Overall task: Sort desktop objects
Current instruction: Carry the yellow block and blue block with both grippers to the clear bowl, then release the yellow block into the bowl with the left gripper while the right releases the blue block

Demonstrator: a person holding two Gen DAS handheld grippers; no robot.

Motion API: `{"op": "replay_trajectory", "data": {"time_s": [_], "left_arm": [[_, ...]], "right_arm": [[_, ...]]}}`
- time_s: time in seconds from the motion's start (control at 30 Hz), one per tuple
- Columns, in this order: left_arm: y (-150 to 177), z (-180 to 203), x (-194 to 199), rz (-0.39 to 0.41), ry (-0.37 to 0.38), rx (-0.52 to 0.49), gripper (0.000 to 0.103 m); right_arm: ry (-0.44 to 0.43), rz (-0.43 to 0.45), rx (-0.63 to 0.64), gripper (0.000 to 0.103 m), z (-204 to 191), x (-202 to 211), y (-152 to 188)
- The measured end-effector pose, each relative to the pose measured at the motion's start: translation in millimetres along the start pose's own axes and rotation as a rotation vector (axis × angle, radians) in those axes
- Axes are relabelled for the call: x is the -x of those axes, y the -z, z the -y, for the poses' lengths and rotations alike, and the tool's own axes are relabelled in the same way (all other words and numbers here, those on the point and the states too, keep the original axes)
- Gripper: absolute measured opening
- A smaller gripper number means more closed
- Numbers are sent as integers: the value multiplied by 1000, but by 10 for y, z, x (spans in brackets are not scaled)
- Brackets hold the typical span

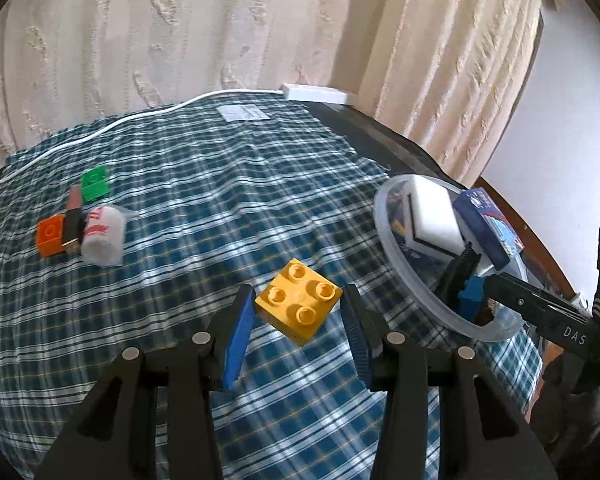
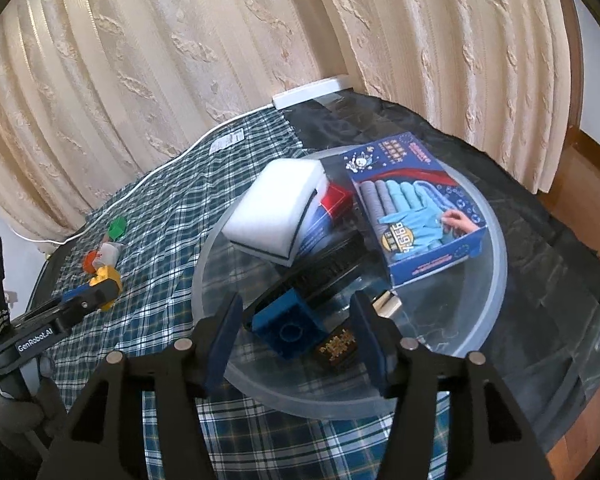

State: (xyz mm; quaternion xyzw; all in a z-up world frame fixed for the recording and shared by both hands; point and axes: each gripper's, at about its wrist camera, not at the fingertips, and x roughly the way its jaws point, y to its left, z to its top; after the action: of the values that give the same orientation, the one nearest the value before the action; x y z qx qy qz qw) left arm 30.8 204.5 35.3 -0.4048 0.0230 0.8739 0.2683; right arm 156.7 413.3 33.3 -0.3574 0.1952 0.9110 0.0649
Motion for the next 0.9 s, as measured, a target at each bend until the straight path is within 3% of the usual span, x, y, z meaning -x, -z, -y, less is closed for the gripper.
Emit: {"op": "replay_trajectory", "data": {"time_s": [0.5, 0.9], "left_arm": [[-134, 671, -279, -39, 123, -113, 47], [-194, 932, -461, -48, 178, -164, 47]], "right_arm": [[-17, 61, -48, 60, 169, 178, -28], [-23, 49, -55, 60, 211, 149, -38]]}}
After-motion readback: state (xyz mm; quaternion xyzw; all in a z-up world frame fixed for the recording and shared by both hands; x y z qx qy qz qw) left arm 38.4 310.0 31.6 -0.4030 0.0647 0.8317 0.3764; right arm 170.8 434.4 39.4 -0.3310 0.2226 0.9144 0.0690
